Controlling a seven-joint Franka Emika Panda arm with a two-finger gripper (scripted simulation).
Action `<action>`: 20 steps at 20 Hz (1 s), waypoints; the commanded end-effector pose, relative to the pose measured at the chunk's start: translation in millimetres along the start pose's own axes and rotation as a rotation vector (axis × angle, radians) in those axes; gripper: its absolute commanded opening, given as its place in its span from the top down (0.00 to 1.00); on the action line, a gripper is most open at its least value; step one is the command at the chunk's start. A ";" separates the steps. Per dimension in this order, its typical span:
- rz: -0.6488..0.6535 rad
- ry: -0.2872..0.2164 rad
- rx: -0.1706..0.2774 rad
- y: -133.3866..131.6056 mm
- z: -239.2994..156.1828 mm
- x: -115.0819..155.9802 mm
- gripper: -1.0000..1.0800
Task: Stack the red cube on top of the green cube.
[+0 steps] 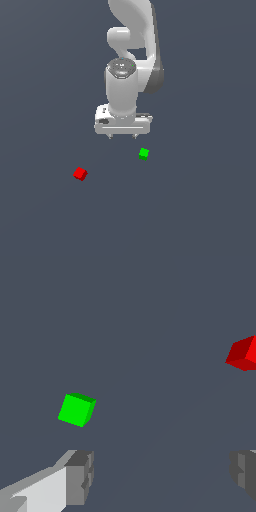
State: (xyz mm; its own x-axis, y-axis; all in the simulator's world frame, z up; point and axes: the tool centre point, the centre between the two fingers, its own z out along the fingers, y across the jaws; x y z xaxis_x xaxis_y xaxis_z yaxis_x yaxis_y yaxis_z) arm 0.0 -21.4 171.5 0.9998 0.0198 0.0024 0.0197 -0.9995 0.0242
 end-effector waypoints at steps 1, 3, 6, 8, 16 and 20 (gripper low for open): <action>0.000 0.000 0.000 0.0 0.0 0.0 0.04; 0.002 0.000 0.000 0.8 0.5 0.6 0.04; 0.012 0.000 0.000 5.1 3.2 3.9 0.04; 0.023 0.000 0.001 10.0 6.2 7.6 0.04; 0.102 -0.002 0.005 45.6 27.6 31.9 0.04; 0.159 -0.003 0.008 72.4 43.1 47.7 0.04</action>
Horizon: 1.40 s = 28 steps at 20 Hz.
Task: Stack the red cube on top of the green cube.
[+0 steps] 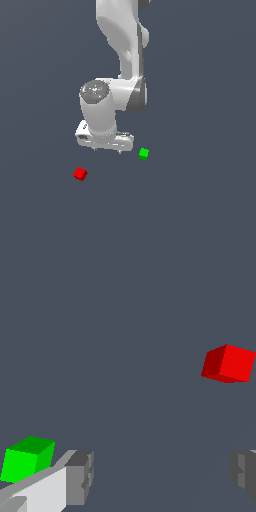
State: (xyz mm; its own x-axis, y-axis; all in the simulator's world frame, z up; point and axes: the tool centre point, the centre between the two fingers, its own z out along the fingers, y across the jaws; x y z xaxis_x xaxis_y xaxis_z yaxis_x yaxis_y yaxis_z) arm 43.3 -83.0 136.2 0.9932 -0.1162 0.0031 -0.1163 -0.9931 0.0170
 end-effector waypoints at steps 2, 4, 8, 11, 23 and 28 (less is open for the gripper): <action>0.054 -0.001 0.003 23.8 14.4 17.2 0.04; 0.084 -0.002 0.005 37.4 22.4 26.5 0.04; 0.142 -0.003 0.008 64.0 37.6 43.0 0.04; 0.179 -0.004 0.011 81.5 47.3 52.8 0.04; 0.258 -0.005 0.016 119.6 67.3 71.8 0.04; 0.264 -0.005 0.017 122.2 68.5 73.3 0.04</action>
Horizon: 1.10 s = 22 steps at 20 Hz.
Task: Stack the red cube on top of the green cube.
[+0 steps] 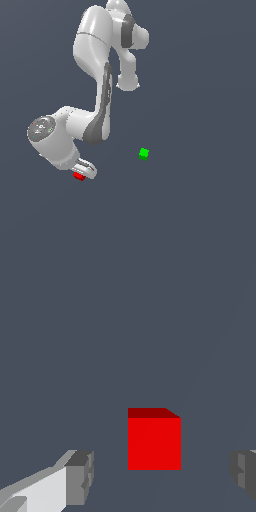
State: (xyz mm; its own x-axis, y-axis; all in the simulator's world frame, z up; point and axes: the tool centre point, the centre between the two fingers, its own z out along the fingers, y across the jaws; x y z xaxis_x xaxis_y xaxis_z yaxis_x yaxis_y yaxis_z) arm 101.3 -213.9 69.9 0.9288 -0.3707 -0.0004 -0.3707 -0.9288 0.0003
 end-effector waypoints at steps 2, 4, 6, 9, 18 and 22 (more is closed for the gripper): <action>0.000 0.000 0.000 0.1 0.4 0.0 0.04; 0.000 0.000 0.000 0.1 3.5 0.0 0.04; 0.000 0.000 0.000 0.0 9.8 0.0 0.04; 0.001 0.000 0.000 0.1 24.9 -0.3 0.04; 0.001 0.000 0.000 0.1 51.2 0.3 0.04; 0.001 0.000 0.000 0.1 50.0 0.7 1.00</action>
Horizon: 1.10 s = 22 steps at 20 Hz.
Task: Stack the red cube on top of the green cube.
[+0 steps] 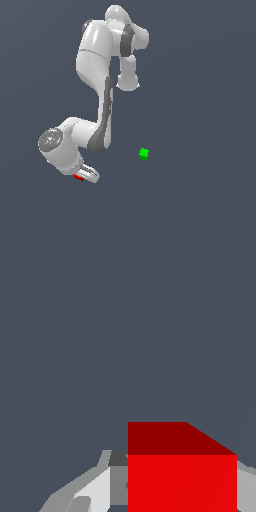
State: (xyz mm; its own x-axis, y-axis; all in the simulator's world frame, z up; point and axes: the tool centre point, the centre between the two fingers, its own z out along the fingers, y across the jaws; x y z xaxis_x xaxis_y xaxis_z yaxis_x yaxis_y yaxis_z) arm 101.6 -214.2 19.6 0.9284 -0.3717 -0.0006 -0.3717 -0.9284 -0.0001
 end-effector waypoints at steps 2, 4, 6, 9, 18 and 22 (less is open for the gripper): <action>0.000 0.001 0.000 0.0 -0.4 0.3 1.00; 0.000 0.001 0.000 0.0 -0.4 0.3 1.00; 0.000 0.001 0.000 0.0 -0.4 0.3 1.00; 0.000 0.000 0.000 -0.1 0.0 0.1 1.00; 0.000 0.000 0.000 -0.1 -25.8 -1.0 1.00; 0.000 0.000 0.000 0.0 -56.7 -1.3 1.00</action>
State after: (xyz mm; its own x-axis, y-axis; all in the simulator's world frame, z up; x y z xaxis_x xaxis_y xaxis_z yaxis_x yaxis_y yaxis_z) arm 100.1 -213.6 63.2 0.9283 -0.3717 -0.0027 -0.3717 -0.9284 0.0001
